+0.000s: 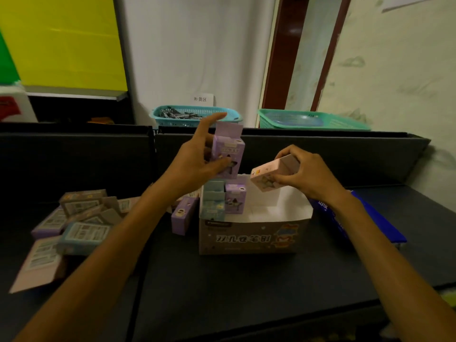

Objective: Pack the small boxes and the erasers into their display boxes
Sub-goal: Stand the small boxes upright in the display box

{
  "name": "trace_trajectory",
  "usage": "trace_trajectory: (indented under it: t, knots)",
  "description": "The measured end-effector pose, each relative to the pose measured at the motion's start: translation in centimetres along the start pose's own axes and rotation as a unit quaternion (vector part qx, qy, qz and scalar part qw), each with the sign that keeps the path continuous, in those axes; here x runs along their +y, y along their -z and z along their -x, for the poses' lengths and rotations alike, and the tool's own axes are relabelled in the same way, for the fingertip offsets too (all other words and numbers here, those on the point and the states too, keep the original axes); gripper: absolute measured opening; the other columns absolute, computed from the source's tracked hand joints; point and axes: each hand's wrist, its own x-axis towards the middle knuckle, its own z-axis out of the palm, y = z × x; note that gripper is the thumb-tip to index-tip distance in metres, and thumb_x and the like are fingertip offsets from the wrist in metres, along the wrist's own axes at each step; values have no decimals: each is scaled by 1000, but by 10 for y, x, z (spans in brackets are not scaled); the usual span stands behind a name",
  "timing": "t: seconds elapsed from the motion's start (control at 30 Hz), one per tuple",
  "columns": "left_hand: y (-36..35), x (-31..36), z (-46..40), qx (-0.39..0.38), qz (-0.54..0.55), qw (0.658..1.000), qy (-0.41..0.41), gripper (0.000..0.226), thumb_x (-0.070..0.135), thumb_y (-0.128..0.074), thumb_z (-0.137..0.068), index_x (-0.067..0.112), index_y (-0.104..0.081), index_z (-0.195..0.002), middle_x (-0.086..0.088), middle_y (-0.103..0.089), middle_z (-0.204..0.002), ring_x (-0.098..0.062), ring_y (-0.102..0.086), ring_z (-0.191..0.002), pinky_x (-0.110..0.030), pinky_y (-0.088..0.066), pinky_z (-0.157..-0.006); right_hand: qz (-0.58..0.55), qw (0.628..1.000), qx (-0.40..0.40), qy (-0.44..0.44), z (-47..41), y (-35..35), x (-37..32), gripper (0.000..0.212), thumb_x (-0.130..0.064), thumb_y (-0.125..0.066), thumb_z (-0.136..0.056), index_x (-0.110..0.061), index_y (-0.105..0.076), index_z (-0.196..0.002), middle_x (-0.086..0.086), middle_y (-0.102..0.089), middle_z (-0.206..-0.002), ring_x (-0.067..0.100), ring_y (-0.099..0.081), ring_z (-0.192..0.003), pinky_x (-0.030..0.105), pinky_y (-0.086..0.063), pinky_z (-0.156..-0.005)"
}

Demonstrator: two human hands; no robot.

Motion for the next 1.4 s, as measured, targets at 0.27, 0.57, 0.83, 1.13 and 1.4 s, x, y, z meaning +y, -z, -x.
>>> trace_trajectory:
  t: [0.27, 0.57, 0.83, 1.13, 1.4]
  knots:
    - [-31, 3, -11, -23, -73, 996, 56, 56, 15, -74, -76, 31, -44, -121, 8, -62, -104, -4, -63, -93, -21, -55, -75, 16, 996, -82, 16, -16, -4, 33, 43, -28, -79, -74, -32, -50, -105, 0, -57, -116, 13, -56, -102, 25, -52, -76]
    - [-46, -18, -21, -108, -150, 977, 109, 47, 17, -77, -73, 25, -48, -109, 8, -61, -99, -1, -63, -84, -13, -53, -64, 7, 996, -87, 26, -21, -4, 42, 45, -35, -79, -72, -32, -50, -106, -1, -58, -116, 12, -56, -102, 29, -55, -79]
    - [-51, -36, -27, -183, -307, 929, 95, 57, 29, -78, -72, 33, -47, -119, 6, -51, -116, -10, -48, -104, -31, -50, -84, 31, 996, -83, 18, -21, -5, 39, 44, -35, -79, -73, -33, -50, -106, -2, -58, -116, 14, -56, -105, 35, -57, -80]
    - [-65, -34, -22, -202, -483, 852, 28, 48, 41, -72, -76, 23, -48, -115, 0, -54, -118, -20, -47, -108, -34, -37, -88, 54, 994, -90, 12, -22, -9, 37, 45, -33, -78, -74, -34, -50, -109, 0, -57, -120, 17, -57, -109, 33, -58, -78]
    - [-70, -34, -23, -201, -525, 827, 16, 59, 47, -67, -79, 23, -44, -127, -1, -48, -127, -21, -41, -119, -40, -34, -99, 82, 991, -106, 11, -26, -12, 33, 48, -34, -78, -74, -34, -47, -110, 1, -56, -119, 18, -57, -106, 37, -58, -79]
